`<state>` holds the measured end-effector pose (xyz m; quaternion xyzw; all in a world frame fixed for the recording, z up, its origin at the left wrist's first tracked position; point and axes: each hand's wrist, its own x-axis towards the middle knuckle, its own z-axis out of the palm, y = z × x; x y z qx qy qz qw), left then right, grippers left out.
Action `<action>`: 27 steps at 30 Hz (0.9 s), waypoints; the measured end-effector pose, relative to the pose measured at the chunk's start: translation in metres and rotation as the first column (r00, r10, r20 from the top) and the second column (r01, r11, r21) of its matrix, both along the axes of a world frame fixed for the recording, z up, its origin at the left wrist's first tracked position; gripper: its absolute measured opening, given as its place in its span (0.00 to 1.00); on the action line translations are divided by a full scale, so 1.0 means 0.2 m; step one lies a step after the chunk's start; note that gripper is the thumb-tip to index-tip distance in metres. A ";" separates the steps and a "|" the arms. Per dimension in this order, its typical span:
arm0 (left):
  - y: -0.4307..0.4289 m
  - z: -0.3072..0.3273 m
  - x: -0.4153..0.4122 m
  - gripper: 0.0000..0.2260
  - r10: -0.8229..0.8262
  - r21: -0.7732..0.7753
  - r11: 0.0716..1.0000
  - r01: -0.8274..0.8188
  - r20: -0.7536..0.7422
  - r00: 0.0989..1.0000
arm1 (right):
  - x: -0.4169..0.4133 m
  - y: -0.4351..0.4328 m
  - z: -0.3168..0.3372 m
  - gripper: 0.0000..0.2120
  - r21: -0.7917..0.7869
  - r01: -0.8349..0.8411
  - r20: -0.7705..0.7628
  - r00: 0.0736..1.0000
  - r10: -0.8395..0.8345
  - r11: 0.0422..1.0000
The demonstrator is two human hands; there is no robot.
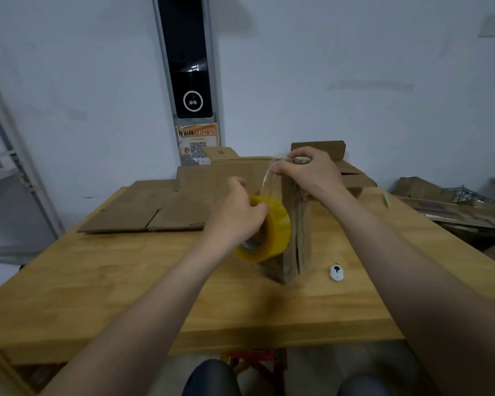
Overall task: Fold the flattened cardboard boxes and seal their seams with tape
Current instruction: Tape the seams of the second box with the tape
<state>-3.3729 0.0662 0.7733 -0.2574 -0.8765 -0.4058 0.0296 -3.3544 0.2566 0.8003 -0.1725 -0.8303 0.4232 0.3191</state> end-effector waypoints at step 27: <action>-0.10 -0.12 -0.17 0.09 -0.088 -0.014 0.996 0.091 0.148 0.985 | 0.06 0.10 -0.34 0.21 0.413 -0.156 0.029 0.987 0.158 0.897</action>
